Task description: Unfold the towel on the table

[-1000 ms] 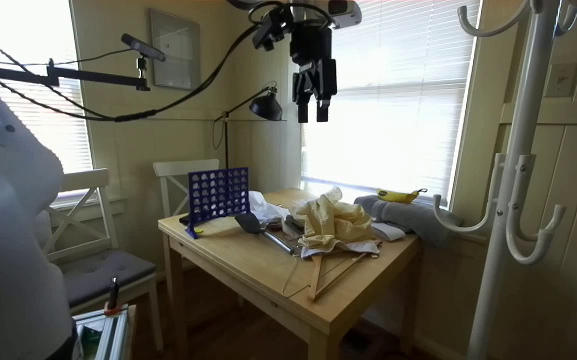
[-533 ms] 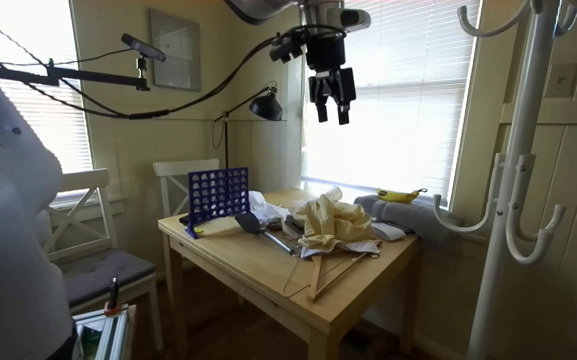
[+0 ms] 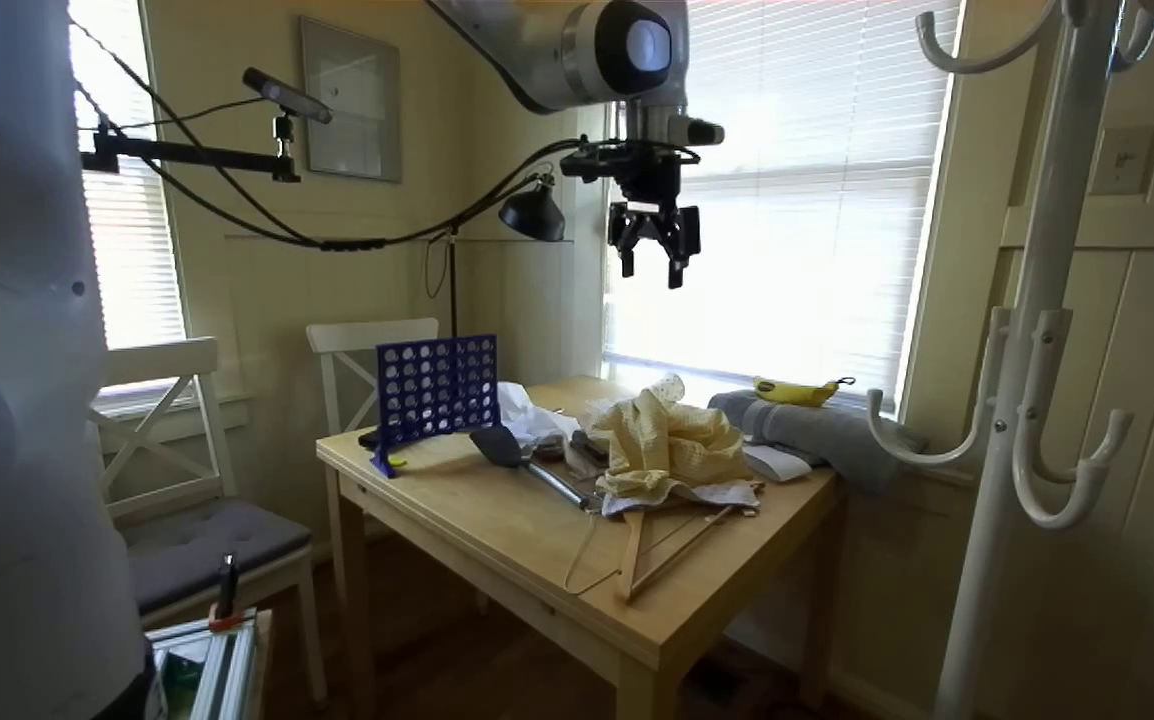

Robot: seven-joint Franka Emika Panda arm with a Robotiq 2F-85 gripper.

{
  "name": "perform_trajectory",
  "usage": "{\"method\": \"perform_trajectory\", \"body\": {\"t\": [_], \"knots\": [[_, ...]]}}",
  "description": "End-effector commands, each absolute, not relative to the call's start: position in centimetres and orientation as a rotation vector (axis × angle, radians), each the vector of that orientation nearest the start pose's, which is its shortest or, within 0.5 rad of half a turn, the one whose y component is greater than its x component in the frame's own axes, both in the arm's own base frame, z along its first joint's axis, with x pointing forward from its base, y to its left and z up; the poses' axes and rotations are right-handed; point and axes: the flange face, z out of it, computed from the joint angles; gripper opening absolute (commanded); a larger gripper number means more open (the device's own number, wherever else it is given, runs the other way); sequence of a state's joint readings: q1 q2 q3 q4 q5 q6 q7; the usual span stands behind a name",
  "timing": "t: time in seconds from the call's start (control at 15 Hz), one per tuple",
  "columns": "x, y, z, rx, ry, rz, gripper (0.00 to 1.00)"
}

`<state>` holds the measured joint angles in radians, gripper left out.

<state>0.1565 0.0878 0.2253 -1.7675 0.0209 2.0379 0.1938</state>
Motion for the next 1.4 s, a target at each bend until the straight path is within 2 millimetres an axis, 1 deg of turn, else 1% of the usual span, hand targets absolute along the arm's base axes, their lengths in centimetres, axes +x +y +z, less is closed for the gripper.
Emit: {"method": "perform_trajectory", "body": {"t": [0.0,0.2,0.33,0.4,0.47,0.53,0.6,0.67,0.73,0.8,0.87,0.93,1.0,1.13,1.2,1.27,1.33], "knots": [[56.7,22.7,52.5,-3.028,-0.282,-0.246,1.0],[57.0,22.5,52.9,-3.027,-0.29,-0.249,1.0],[58.6,23.6,49.3,-3.011,-0.295,-0.19,1.0],[59.0,24.1,48.0,-2.992,-0.301,-0.174,1.0],[59.4,24.6,46.2,-2.984,-0.284,-0.15,1.0],[59.9,25.3,44.0,-2.99,-0.258,-0.134,1.0],[60.6,25.7,42.3,-2.987,-0.264,-0.148,1.0],[61.5,26.7,40.0,-2.948,-0.296,-0.143,1.0],[62.0,27.5,38.5,-2.954,-0.285,-0.137,1.0],[62.5,28.1,36.4,-2.983,-0.244,-0.126,1.0],[62.9,28.5,34.3,-3.015,-0.217,-0.09,1.0],[63.3,29.0,32.1,-3.041,-0.223,-0.029,1.0],[63.4,29.8,30.4,-3.045,-0.251,0.035,1.0],[63.1,31.2,28.7,-3.033,-0.322,0.148,1.0],[62.1,29.7,29.5,-3.028,-0.285,0.084,1.0],[62.1,30.2,28.6,-3.028,-0.293,0.104,1.0],[62.1,30.3,28.3,-3.028,-0.295,0.107,1.0]]}}
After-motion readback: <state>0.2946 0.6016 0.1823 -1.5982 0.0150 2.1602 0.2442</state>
